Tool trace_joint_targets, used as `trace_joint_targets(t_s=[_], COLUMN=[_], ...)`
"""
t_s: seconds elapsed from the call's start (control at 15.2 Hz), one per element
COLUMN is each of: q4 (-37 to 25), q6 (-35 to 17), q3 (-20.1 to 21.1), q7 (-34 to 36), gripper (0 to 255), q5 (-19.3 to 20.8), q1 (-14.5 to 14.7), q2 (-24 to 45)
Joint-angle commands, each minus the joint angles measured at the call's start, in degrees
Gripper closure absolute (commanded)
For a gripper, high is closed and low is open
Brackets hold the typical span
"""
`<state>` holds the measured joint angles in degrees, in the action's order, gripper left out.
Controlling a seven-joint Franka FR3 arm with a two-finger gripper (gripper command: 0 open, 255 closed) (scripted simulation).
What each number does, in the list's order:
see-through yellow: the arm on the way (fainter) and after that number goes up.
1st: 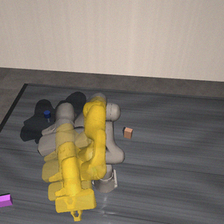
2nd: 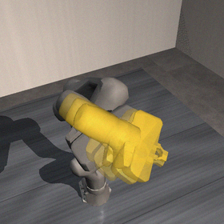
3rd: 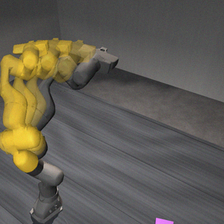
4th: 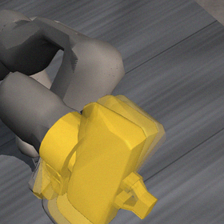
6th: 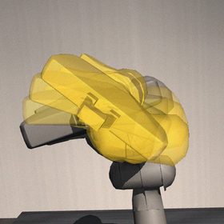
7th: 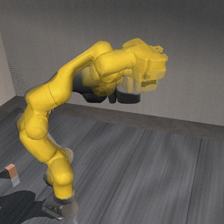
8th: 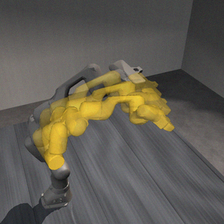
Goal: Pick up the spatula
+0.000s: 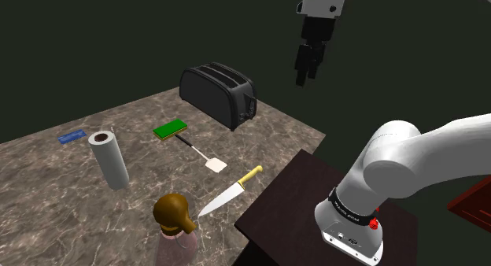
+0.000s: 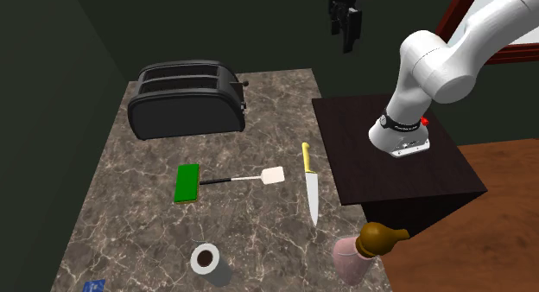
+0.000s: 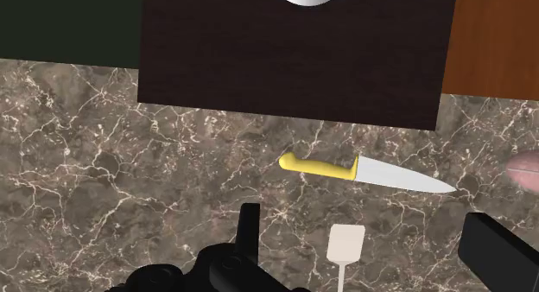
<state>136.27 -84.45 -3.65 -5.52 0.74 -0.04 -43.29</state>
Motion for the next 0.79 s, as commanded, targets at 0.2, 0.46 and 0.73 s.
trace_joint_targets(t_s=[0.2, 0.46, 0.73], q4=[3.4, 6.8, 8.7], q6=[-6.6, -15.7, -24.9], q3=[1.2, 2.7, 4.3], q7=[1.5, 3.3, 5.1], gripper=[0, 0, 0], q5=[-0.9, -2.1, -3.0], q1=[0.6, 1.4, 2.2], q2=[2.2, 6.6, 12.4])
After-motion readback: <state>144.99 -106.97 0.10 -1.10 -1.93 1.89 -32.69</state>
